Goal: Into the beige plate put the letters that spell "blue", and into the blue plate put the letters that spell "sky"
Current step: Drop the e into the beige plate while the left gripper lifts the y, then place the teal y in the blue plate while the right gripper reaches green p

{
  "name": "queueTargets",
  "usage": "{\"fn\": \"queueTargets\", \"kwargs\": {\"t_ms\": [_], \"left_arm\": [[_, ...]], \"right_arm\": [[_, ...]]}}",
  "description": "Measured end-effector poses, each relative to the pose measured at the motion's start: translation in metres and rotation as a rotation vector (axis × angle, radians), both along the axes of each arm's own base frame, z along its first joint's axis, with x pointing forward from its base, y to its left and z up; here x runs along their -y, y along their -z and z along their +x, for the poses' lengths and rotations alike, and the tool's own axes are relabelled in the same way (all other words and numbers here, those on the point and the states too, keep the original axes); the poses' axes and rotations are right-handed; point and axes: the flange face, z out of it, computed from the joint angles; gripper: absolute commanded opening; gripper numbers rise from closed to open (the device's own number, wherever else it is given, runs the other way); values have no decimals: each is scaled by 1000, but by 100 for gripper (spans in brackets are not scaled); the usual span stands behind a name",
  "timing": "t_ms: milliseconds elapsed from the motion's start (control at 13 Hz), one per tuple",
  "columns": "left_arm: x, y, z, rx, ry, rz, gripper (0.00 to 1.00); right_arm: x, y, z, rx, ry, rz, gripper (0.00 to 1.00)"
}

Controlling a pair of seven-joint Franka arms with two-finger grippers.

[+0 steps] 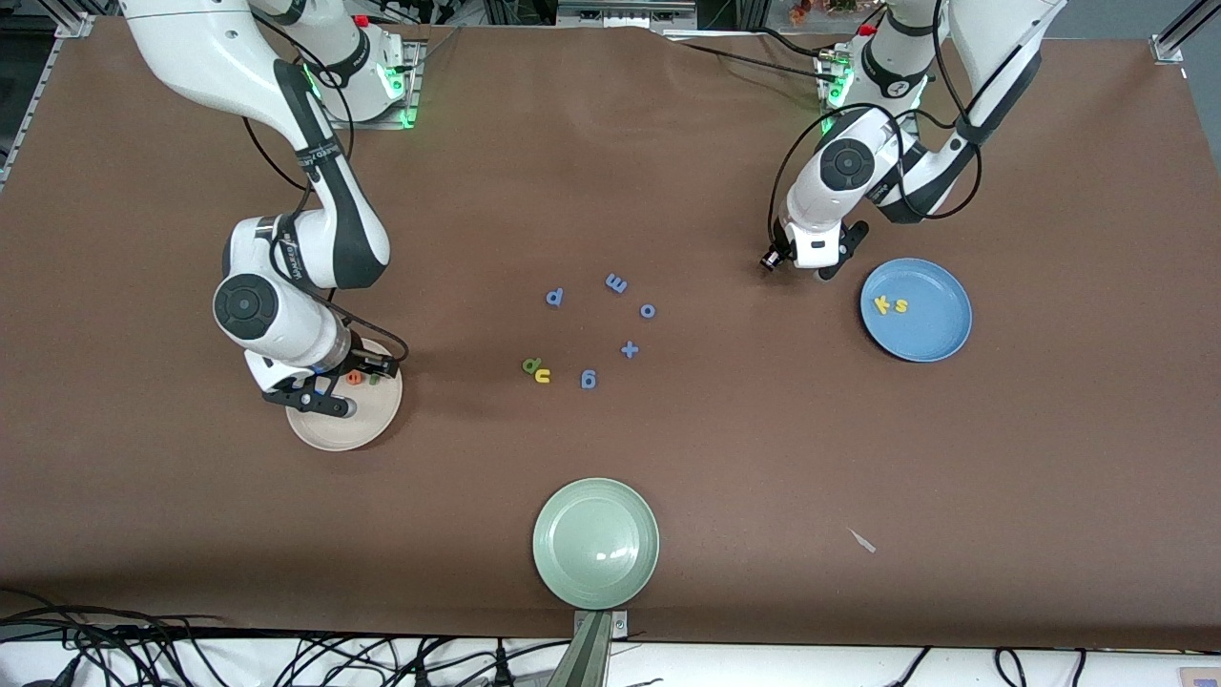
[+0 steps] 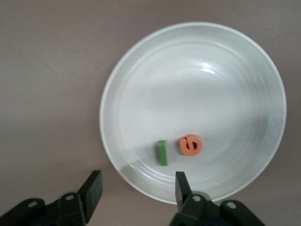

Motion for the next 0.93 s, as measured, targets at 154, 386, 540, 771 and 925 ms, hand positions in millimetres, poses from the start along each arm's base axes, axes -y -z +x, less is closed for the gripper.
{"fn": "queueTargets", "kwargs": {"t_ms": [154,386,540,771,925], "left_arm": [[-4,3,1,-1,-7,3,45],[-6,4,2,-3,-13,0,28],[-5,4,3,0,-27,-1,0],[-2,3,1,17,5,11,0],[-5,-1,9,27,1,24,0]], "right_arm": [[-29,-13,10,24,47,13,71],[-106,-7,12,27,169,38,71],[-151,9,1,6,252,42,71],[-204,26,-28,-19,334,23,71],[-229,34,-45,-28,358,11,71]]}}
